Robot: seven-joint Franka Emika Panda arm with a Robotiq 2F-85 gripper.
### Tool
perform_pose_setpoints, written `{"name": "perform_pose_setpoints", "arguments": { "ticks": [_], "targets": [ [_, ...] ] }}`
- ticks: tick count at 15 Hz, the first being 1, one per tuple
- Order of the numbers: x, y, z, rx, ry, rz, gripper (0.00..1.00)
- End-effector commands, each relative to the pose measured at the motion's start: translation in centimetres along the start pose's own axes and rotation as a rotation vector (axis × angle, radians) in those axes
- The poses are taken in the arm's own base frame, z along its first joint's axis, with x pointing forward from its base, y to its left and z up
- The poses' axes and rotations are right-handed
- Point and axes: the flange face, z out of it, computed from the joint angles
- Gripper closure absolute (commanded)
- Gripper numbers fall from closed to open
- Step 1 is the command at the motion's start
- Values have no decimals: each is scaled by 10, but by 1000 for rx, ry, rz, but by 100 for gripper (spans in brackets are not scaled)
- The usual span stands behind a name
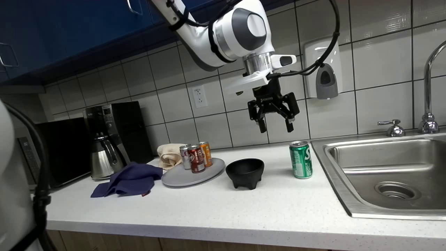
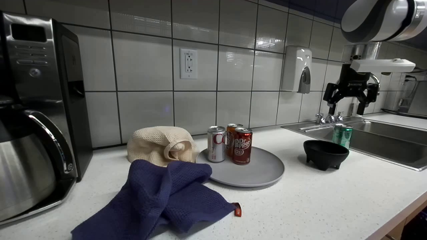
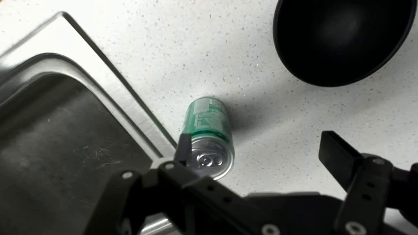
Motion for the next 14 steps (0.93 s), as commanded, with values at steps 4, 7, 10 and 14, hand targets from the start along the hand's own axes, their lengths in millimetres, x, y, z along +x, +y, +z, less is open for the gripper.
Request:
{"name": "perform_pose_setpoints", "arguments": {
  "ticks": [4, 7, 10, 14],
  "targets": [
    [16, 21, 20, -10, 4, 17, 0],
    [25, 26, 33, -14, 1, 33, 0],
    [36, 27, 43, -9, 1, 44, 0],
    [47, 28, 54, 0, -6, 60, 0]
  ]
}}
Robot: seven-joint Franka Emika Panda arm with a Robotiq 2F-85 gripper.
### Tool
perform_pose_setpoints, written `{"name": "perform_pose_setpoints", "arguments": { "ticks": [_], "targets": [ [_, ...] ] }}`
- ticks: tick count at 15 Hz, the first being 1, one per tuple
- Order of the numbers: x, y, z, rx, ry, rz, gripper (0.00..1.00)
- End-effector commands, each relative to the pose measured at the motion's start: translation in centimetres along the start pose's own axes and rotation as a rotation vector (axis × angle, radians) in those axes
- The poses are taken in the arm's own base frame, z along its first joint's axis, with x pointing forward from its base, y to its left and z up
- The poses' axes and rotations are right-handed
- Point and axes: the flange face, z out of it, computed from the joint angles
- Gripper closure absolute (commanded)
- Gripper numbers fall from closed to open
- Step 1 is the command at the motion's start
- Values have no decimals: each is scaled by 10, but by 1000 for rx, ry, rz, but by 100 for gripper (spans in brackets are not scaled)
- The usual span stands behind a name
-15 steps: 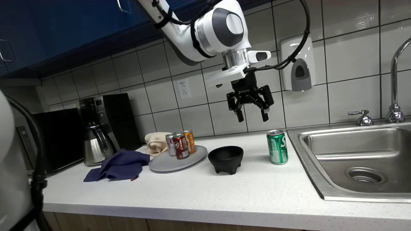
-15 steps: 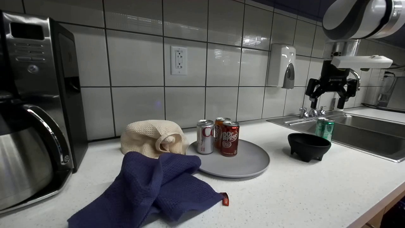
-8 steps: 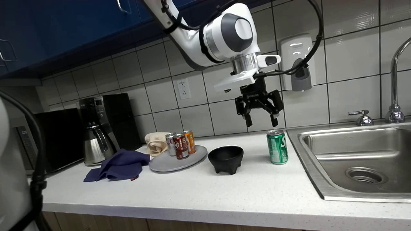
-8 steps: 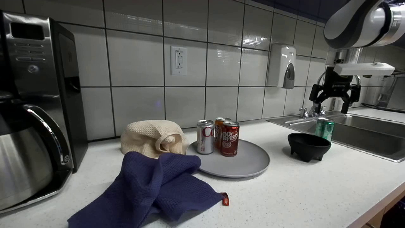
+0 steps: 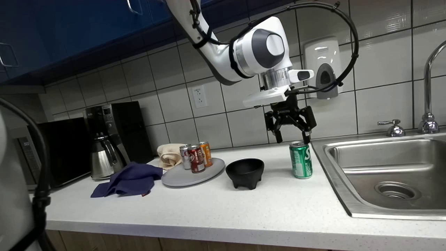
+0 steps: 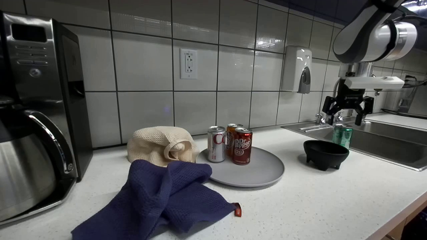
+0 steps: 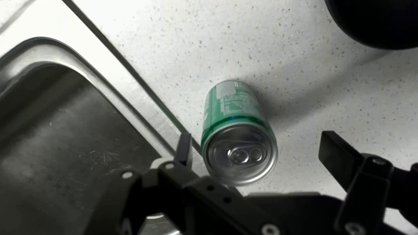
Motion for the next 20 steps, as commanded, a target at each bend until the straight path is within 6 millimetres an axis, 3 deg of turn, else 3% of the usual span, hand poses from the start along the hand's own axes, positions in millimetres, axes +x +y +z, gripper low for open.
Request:
{"name": "perform_pose_setpoints", "arguments": {
  "ticks": [1, 16, 17, 18, 20],
  "targets": [
    [16, 4, 6, 19, 5, 1, 0],
    [18, 9, 31, 41, -33, 36, 0],
    [18, 9, 30, 42, -29, 37, 25],
    [18, 9, 30, 39, -28, 35, 28],
    [18, 9, 30, 40, -28, 34, 44]
  ]
}}
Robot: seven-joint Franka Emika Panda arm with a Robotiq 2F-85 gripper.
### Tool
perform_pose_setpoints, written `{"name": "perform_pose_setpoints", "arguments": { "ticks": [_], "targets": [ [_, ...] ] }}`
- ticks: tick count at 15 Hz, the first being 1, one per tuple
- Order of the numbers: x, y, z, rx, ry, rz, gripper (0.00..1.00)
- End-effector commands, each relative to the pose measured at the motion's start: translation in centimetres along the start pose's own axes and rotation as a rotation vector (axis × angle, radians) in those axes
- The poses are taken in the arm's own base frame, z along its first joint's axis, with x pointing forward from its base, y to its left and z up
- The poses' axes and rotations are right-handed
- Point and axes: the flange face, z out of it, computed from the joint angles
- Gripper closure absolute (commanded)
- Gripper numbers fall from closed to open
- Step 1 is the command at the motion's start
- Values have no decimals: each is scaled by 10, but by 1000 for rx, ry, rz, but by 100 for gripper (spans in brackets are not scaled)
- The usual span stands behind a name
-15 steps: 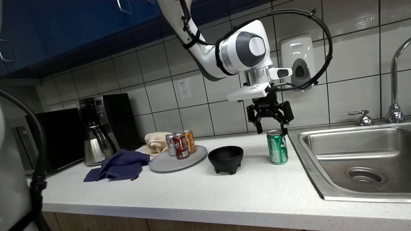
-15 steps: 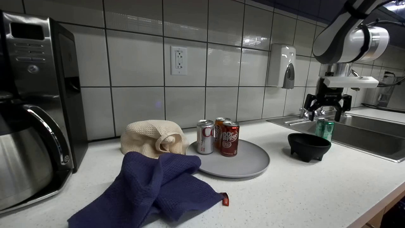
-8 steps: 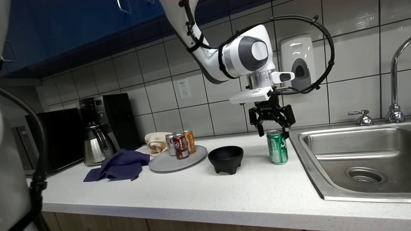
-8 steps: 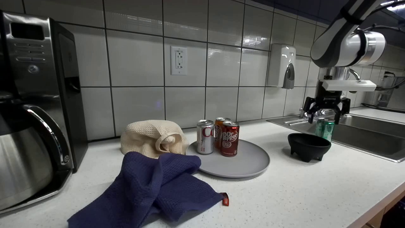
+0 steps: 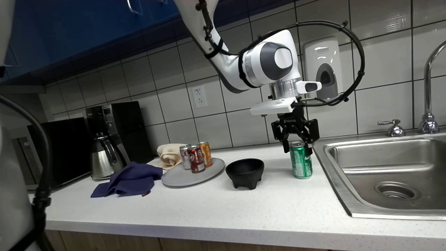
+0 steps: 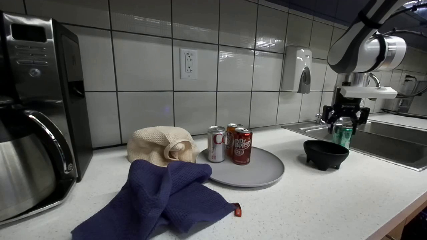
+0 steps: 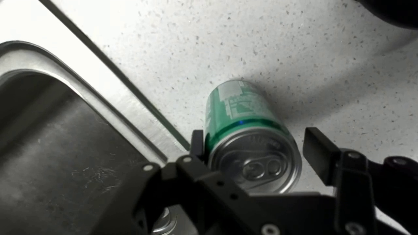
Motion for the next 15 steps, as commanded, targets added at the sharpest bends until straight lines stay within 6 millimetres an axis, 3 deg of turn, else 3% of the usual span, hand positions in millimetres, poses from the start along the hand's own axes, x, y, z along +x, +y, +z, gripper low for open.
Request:
{"name": "perform_pose_setpoints", "arguments": {
  "ticks": [1, 2, 3, 8, 15],
  "targets": [
    [3, 2, -4, 22, 9, -13, 51],
    [4, 1, -5, 19, 11, -15, 60],
    [4, 1, -7, 18, 14, -17, 62],
    [6, -11, -24, 12, 51, -42, 62],
    [6, -50, -52, 12, 104, -127, 62]
  ]
}}
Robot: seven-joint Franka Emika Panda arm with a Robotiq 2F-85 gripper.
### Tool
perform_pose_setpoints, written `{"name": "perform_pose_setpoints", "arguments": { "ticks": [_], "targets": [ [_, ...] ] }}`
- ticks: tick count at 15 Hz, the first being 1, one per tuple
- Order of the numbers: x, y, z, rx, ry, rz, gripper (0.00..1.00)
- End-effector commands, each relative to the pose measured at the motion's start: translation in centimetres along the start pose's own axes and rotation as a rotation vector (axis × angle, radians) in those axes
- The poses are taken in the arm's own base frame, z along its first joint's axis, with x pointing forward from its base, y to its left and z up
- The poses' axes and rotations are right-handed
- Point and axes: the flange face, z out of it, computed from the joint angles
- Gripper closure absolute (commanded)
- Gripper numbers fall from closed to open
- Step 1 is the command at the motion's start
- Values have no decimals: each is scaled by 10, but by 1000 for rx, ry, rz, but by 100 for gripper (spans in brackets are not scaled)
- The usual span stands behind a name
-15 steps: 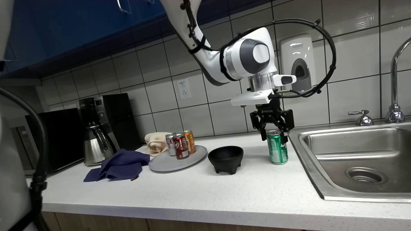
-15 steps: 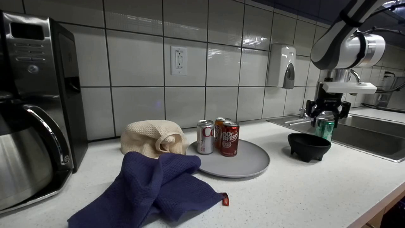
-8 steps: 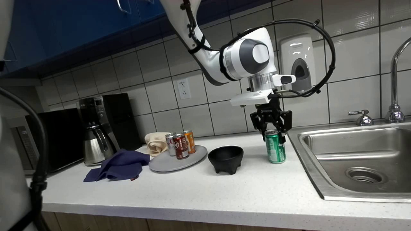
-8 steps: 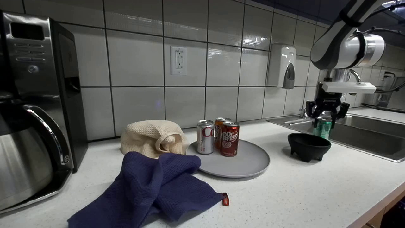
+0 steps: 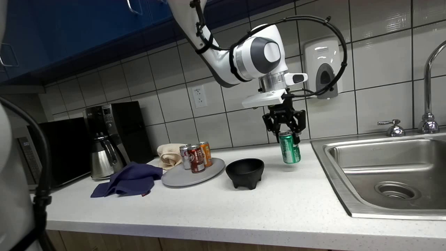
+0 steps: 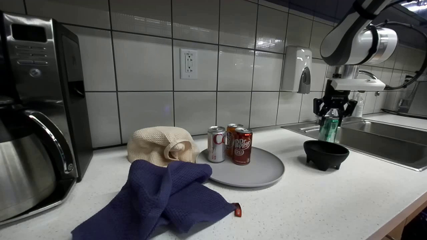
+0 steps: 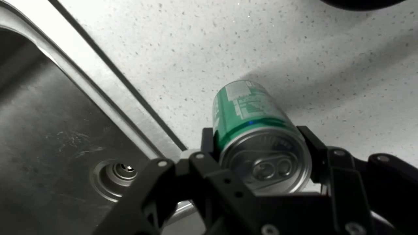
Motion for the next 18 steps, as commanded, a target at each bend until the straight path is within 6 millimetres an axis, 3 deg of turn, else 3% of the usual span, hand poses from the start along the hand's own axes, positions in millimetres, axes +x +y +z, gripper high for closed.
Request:
{"name": "perform_pose_setpoints", "arguments": {
  "ticks": [1, 8, 18],
  "targets": [
    [3, -21, -24, 3, 34, -67, 62],
    [10, -69, -34, 22, 50, -152, 62],
    [21, -157, -38, 59, 60, -244, 62]
  ]
}}
